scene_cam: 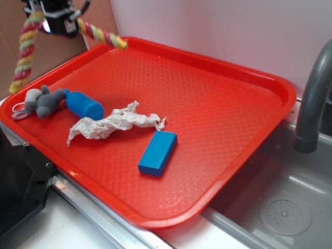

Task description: Grab the multicolored rope.

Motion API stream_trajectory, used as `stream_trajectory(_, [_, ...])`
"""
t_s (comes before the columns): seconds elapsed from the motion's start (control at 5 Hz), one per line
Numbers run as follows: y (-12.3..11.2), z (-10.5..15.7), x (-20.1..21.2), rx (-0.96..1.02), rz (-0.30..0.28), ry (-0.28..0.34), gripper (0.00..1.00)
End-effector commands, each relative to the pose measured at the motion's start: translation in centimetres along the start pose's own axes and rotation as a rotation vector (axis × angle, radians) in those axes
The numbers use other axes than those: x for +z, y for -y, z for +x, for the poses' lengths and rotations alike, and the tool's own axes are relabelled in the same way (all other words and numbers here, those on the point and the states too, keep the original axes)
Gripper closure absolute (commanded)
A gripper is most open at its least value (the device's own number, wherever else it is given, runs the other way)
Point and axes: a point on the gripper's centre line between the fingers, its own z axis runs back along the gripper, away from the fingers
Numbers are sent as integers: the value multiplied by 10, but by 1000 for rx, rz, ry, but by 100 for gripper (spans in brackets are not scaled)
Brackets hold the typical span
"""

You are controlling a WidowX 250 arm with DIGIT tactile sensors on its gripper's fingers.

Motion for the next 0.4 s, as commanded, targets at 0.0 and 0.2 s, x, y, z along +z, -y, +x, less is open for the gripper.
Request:
stream_trajectory(0.0, [21, 15, 78, -62, 45, 158, 100])
stream_trajectory(0.2, [39, 25, 82, -150, 79, 165, 100])
